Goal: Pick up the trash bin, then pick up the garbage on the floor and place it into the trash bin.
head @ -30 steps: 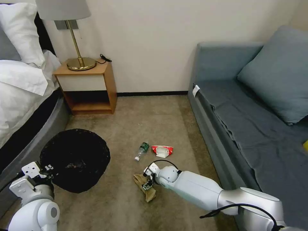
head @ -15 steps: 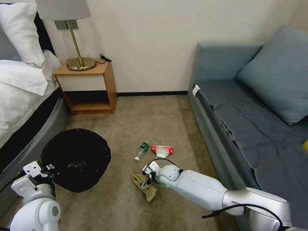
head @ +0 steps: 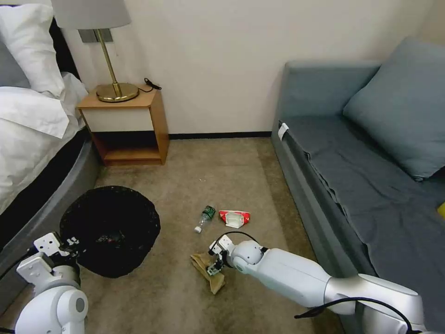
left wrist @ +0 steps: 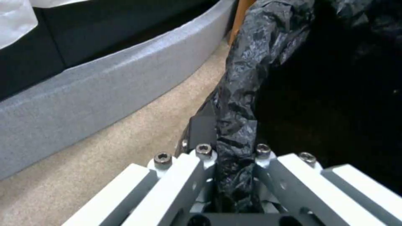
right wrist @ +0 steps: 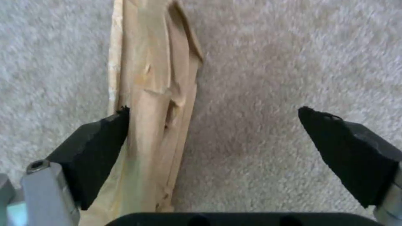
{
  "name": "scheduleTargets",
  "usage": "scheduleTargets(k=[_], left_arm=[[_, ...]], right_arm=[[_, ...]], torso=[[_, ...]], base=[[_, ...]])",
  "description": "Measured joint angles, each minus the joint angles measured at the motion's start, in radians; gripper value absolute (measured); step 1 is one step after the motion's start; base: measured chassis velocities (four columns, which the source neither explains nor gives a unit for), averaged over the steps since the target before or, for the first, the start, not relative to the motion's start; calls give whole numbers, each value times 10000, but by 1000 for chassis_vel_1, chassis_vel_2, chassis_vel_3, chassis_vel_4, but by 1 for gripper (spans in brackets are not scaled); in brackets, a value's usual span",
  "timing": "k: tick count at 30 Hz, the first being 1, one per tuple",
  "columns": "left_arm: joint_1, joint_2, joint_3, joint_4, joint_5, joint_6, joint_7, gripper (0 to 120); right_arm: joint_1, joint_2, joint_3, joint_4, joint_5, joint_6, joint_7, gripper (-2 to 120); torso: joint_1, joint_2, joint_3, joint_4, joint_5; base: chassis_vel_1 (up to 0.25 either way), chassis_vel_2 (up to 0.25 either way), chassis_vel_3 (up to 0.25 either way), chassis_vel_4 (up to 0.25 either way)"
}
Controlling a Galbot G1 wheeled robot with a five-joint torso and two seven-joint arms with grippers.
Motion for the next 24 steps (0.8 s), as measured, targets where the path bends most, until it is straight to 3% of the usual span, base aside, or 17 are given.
scheduleTargets(k=[7, 9, 24], left_arm=[[-29, 18, 24, 54, 41, -6, 1, 2], [-34, 16, 50, 88, 78, -11, 2, 2], [-72, 10, 64, 154, 102, -27, 3, 2]], right_arm=[[-76, 35, -80, 25, -61, 39, -46, 93], [-94, 27, -132, 69, -57, 53, -95, 81], [-145, -39, -365, 255, -25, 98, -253, 30]], torso=[[0, 0, 0, 0, 0], [0, 0, 0, 0, 0], [0, 0, -1, 1, 0]], base=[[0, 0, 0, 0], [0, 0, 0, 0], [0, 0, 0, 0]])
